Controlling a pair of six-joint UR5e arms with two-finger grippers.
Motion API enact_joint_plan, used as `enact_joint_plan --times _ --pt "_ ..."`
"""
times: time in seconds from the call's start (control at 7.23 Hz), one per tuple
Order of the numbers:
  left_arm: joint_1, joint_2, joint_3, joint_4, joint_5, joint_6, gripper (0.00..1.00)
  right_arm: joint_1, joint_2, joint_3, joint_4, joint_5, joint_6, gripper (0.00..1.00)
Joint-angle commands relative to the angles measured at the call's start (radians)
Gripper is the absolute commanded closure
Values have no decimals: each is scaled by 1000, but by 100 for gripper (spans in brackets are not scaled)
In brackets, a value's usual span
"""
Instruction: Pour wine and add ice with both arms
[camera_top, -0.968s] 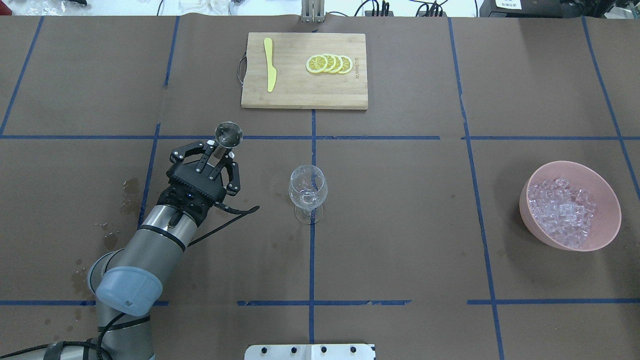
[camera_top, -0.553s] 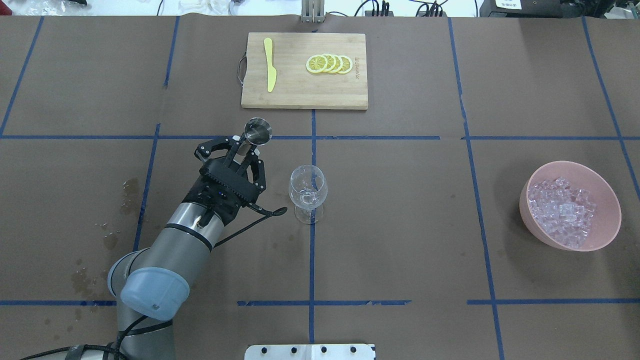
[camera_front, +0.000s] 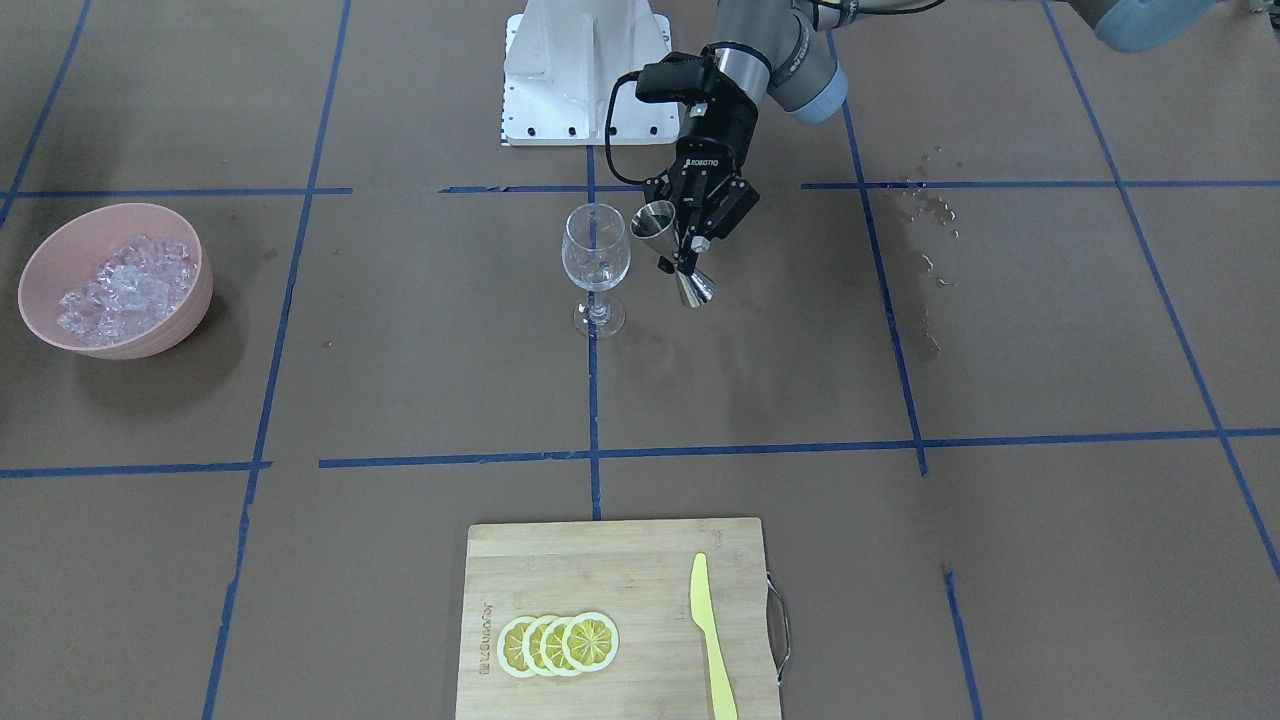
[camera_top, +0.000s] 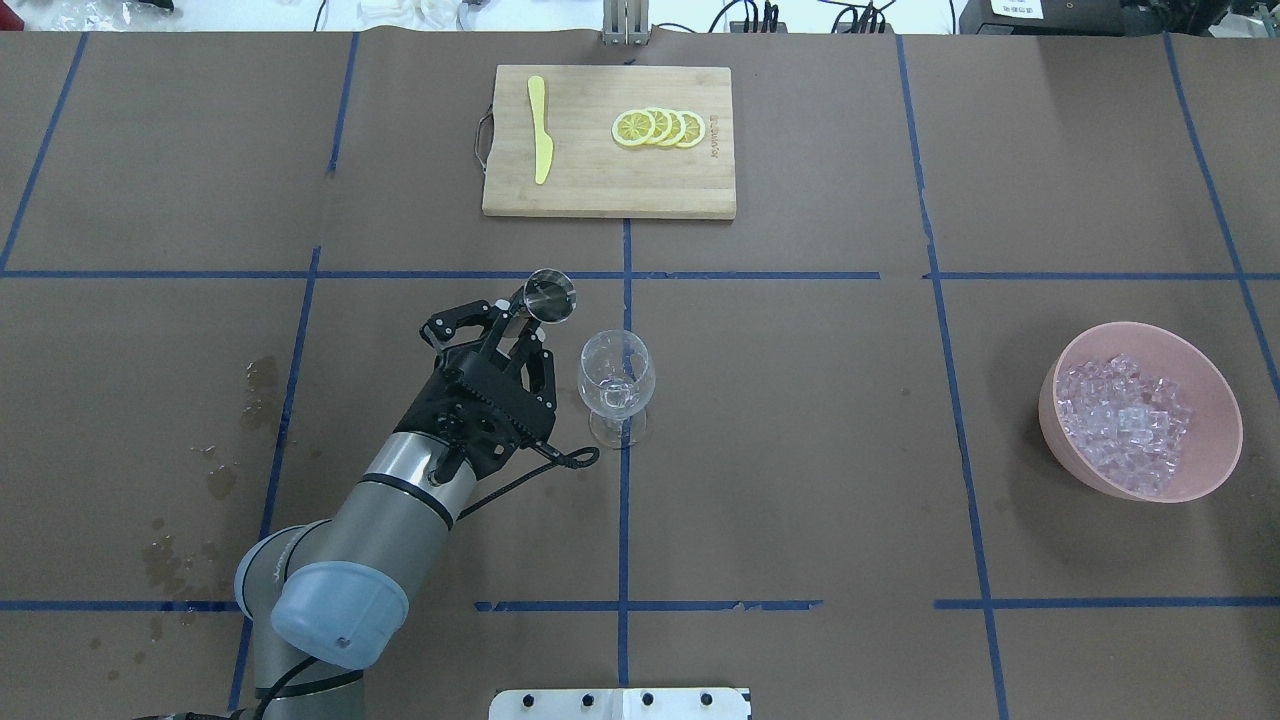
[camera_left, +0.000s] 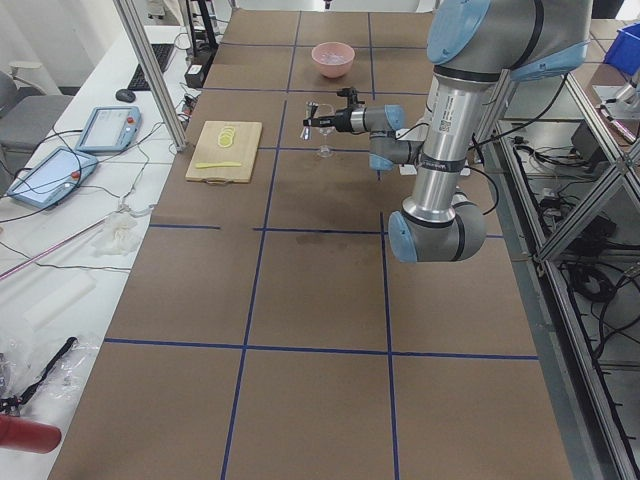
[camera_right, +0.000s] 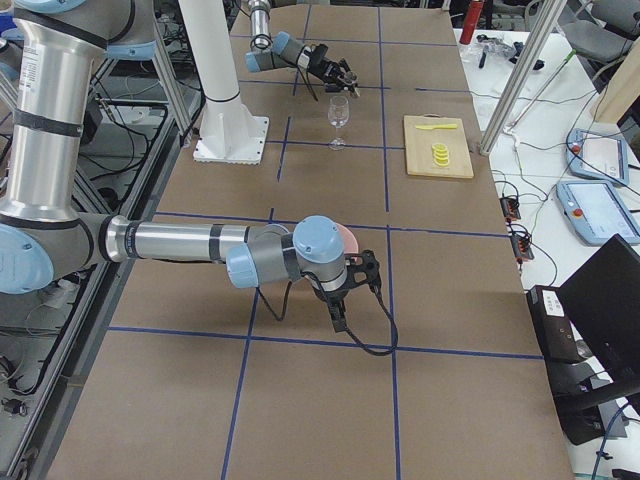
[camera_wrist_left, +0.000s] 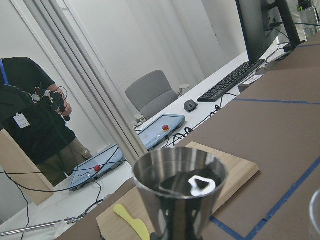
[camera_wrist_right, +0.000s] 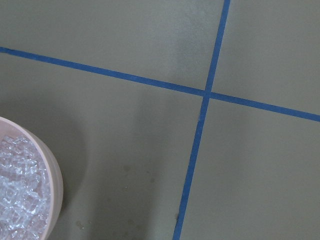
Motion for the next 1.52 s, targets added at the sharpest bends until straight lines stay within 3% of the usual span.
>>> enact_joint_plan --times 0.0,1.38 --pt "10 -14 -3 11 2 111 100 0 0 -5 0 1 0 0" --pt "23 -43 -1 6 126 833 100 0 8 -40 0 2 0 0"
